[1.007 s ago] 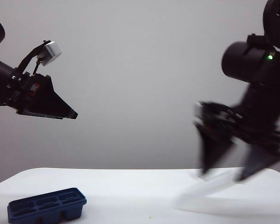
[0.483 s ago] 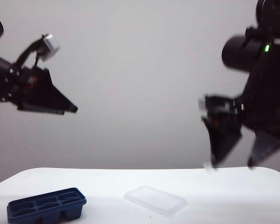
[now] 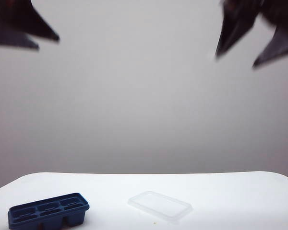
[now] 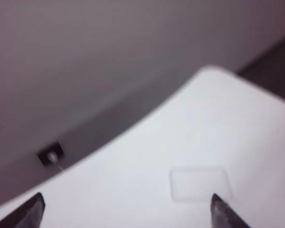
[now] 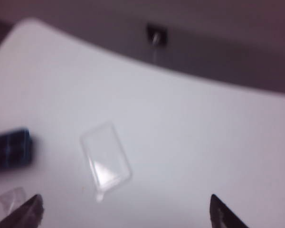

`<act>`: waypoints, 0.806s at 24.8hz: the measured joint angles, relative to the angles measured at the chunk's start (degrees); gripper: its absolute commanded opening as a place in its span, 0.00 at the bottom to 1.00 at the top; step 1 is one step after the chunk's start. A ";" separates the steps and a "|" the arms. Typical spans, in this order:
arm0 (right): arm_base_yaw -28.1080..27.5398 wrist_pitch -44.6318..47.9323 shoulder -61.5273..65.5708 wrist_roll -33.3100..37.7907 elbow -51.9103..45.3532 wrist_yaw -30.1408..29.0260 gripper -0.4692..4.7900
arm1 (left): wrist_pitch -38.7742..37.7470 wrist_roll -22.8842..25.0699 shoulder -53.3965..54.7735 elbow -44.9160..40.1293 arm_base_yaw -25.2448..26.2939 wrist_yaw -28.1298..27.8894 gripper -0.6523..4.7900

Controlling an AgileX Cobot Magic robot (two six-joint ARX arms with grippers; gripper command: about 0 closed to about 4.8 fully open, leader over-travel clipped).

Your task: Pick up the ice cube tray, remove its lid, and then place both the tray and the lid back on the table.

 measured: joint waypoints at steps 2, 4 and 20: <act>0.02 3.08 -5.25 0.42 -0.50 3.39 1.00 | -1.95 -1.62 -5.01 0.00 0.04 -0.81 0.91; 0.00 5.99 -9.22 0.57 -2.19 6.91 1.00 | -3.82 -2.19 -10.19 0.02 0.00 -3.06 0.91; -7.10 19.15 -49.99 2.38 -31.93 12.02 0.09 | -9.16 -12.22 -55.58 -17.29 0.07 -28.46 0.66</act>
